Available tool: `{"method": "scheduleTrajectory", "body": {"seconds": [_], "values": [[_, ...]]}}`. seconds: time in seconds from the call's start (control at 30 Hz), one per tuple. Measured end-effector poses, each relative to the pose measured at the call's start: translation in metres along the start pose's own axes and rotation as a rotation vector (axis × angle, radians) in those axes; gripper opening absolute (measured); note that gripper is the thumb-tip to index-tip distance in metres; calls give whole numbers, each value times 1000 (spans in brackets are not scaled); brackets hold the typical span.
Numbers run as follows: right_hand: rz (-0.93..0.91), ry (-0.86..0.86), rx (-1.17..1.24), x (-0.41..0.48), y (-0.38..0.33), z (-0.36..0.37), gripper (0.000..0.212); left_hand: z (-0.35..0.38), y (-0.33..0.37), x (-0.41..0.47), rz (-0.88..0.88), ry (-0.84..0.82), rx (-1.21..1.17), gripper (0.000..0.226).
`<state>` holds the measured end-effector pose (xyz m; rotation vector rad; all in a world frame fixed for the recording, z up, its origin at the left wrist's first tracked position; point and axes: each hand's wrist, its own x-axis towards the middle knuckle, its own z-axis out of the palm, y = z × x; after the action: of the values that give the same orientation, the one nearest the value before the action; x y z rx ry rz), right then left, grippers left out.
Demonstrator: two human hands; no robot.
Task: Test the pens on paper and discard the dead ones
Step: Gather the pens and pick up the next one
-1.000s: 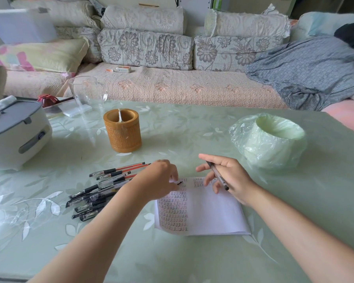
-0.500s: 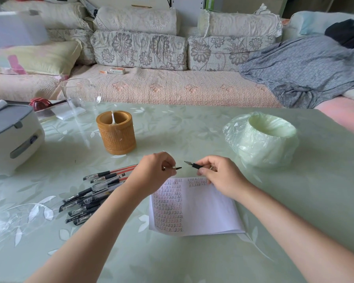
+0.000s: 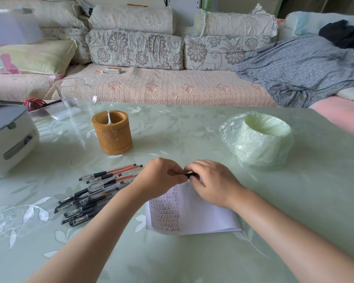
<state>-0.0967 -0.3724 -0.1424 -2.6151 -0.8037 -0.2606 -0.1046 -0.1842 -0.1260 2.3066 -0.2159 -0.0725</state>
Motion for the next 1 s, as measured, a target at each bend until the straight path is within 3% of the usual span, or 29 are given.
{"method": "scheduleTrajectory", "body": {"seconds": [0.13,0.23,0.4,0.53,0.8,0.93,1.0], "values": [[-22,-34,-212,-1,-6,-6,41,1,15,-3,-120,-72,-223,9],[0,23,-236,0,-6,-10,54,2,24,-5,-238,-148,-357,20],[31,70,-271,0,0,-22,67,-1,36,-2,-297,-187,-378,15],[-1,64,-309,-3,-2,-22,63,-3,43,-5,-309,-187,-324,21],[119,72,-212,-15,-2,-34,59,4,58,-7,-198,-106,-351,23],[173,-24,-8,-15,6,-57,31,5,64,-1,-139,-68,-420,29],[197,-15,109,-14,18,-67,14,7,61,6,-74,22,-309,26]]}}
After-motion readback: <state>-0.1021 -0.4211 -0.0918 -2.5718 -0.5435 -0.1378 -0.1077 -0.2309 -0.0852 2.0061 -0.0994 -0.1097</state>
